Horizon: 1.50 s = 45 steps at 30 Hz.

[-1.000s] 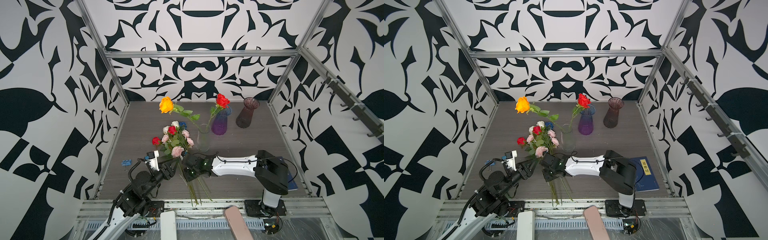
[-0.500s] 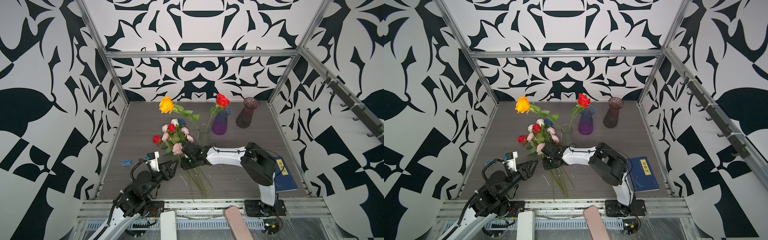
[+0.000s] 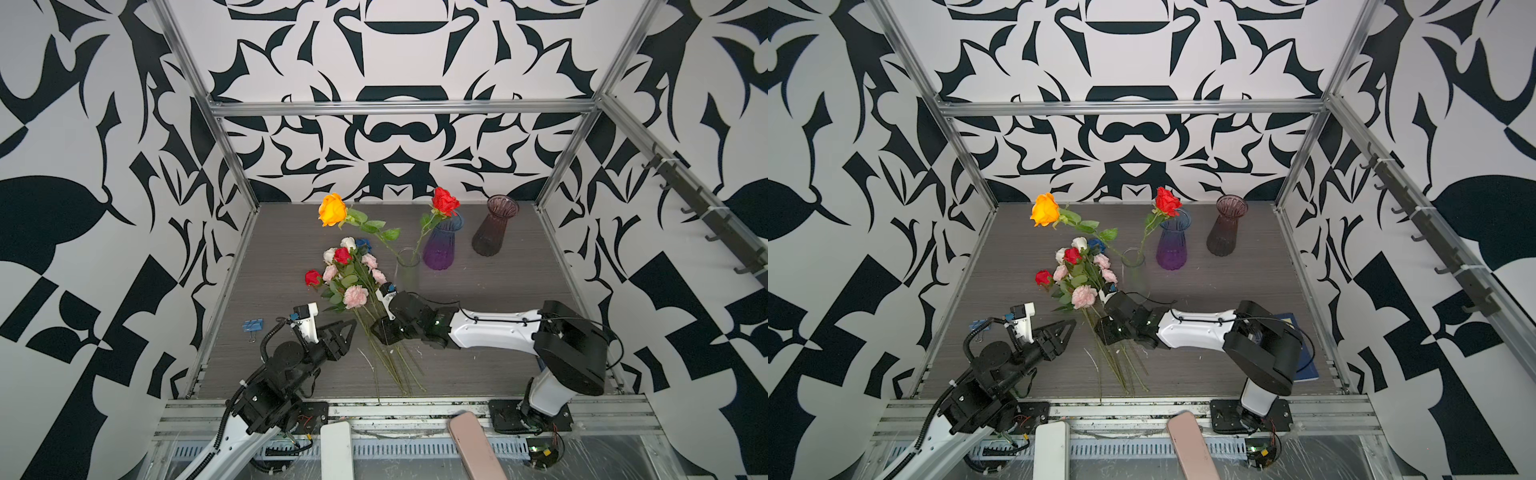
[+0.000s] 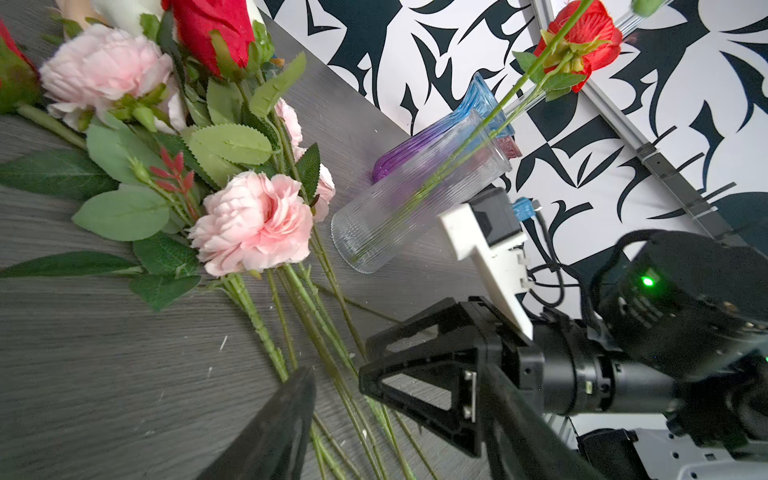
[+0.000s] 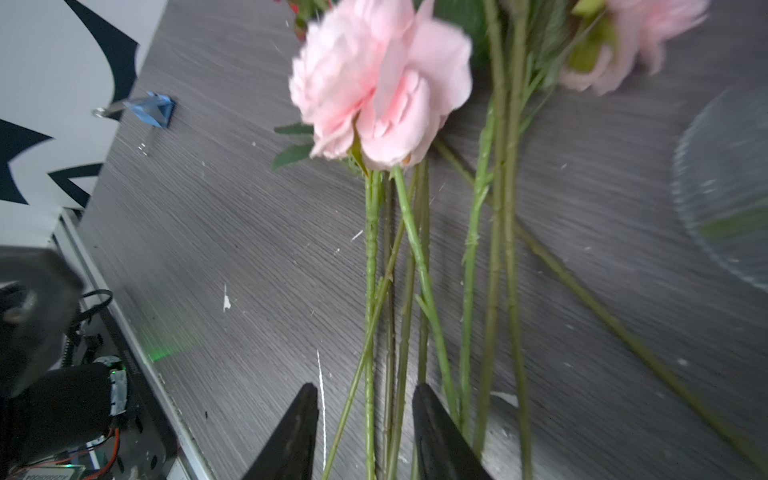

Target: Arrange the flowers into the vase

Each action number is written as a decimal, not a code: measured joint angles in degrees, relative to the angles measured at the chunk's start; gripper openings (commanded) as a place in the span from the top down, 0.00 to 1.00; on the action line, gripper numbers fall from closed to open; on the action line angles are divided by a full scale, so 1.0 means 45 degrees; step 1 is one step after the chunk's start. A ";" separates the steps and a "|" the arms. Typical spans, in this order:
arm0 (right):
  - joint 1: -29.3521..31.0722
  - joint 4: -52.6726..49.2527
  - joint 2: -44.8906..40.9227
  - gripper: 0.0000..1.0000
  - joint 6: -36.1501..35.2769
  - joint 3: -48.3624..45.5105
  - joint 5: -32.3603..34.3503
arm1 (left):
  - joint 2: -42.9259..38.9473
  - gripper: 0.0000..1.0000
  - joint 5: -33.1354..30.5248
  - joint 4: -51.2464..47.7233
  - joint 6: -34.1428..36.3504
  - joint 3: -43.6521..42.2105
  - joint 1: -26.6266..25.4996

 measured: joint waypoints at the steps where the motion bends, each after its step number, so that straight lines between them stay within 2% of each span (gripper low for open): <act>1: 0.0000 0.0063 -0.0233 0.58 0.0000 -0.0253 0.0107 | 0.0015 0.62 -0.0024 0.0058 -0.0010 -0.0005 0.0000; 3: 0.0000 0.0078 -0.0661 0.58 0.0005 -0.0704 0.0355 | 0.0136 0.61 -0.0019 0.0267 0.0019 -0.0005 0.0000; 6: 0.0000 -0.0117 -0.1234 0.58 0.0024 -0.1258 0.0801 | 0.0855 0.50 0.0039 0.0850 0.0073 -0.0005 0.0000; 7: 0.0000 -0.0228 -0.1399 0.58 0.0058 -0.1394 0.0971 | 0.1311 0.44 0.0068 0.1073 0.0063 -0.0005 0.0000; 9: -0.0029 -0.0442 -0.1661 0.58 0.0121 -0.1603 0.1234 | 0.2438 0.41 0.0155 0.1545 0.0005 0.0000 0.0000; 13: -0.0175 -0.0894 -0.1753 0.60 0.0267 -0.1676 0.1559 | 0.5149 0.49 0.0481 0.2467 -0.0087 0.0112 0.0053; 16: -0.0306 -0.1195 -0.1744 0.62 0.0306 -0.1676 0.1598 | 0.7305 0.50 0.1078 0.3206 -0.0092 0.0500 0.0364; 22: -0.0432 -0.1404 -0.1676 0.63 0.0316 -0.1690 0.1598 | 1.0817 0.63 0.2987 0.5139 -0.0573 0.1069 0.2035; 26: -0.0427 -0.1409 -0.1676 0.64 0.0316 -0.1749 0.1598 | 1.2900 0.64 0.4192 0.6076 -0.1064 0.1316 0.2963; 30: -0.0427 -0.1413 -0.1676 0.64 0.0311 -0.1749 0.1593 | 1.4668 0.65 0.4915 0.6475 -0.1355 0.2001 0.3143; 36: -0.0432 -0.1491 -0.1671 0.64 0.0301 -0.1749 0.1559 | 1.6553 0.64 0.5328 0.7499 -0.1598 0.2647 0.3308; 45: -0.0432 -0.1433 -0.1088 0.65 0.0102 -0.1671 0.0913 | 1.7442 0.63 0.4964 0.8000 -0.1797 0.3002 0.3740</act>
